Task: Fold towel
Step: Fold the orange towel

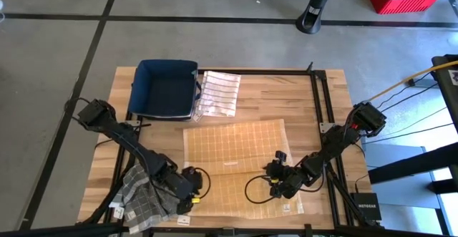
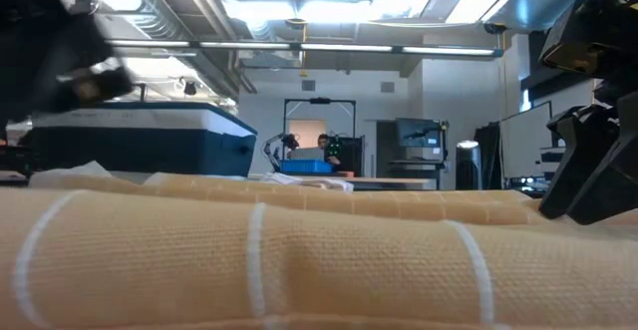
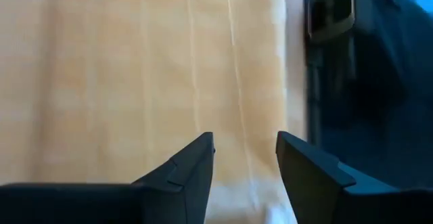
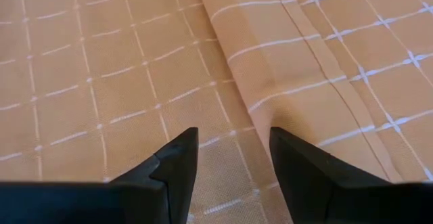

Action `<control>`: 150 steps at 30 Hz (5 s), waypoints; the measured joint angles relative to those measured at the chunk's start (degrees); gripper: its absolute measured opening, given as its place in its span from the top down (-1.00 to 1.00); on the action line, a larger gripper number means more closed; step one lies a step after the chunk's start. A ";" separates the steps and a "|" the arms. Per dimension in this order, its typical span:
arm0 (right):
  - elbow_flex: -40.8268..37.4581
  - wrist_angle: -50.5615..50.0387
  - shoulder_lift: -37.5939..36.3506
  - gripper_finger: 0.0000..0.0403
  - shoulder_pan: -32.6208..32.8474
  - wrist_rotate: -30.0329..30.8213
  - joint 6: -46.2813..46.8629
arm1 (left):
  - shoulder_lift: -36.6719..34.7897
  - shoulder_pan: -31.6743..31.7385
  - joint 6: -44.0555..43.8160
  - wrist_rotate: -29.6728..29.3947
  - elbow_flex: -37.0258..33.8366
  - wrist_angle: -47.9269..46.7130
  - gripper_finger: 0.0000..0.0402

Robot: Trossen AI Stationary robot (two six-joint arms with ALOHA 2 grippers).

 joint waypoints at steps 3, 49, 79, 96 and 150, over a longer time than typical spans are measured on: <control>0.00 0.03 0.00 0.08 0.00 0.00 0.00 | 1.82 -0.14 2.41 -3.04 -0.07 0.30 0.26; 6.66 -22.53 -10.69 0.08 -1.06 -3.12 -3.08 | -8.96 9.00 2.44 -7.40 1.55 -33.47 0.34; -14.93 -21.32 -36.35 0.08 -11.89 -20.07 25.88 | -31.48 9.21 -25.58 -7.72 -26.20 -13.95 0.34; -14.91 -17.29 -36.35 0.08 -11.96 -21.90 22.61 | -29.87 9.83 -24.17 -9.07 -28.44 -9.70 0.34; -14.91 -14.78 -28.08 0.61 -12.00 -19.51 26.60 | -24.10 10.05 -16.84 -8.54 -28.42 -2.49 0.70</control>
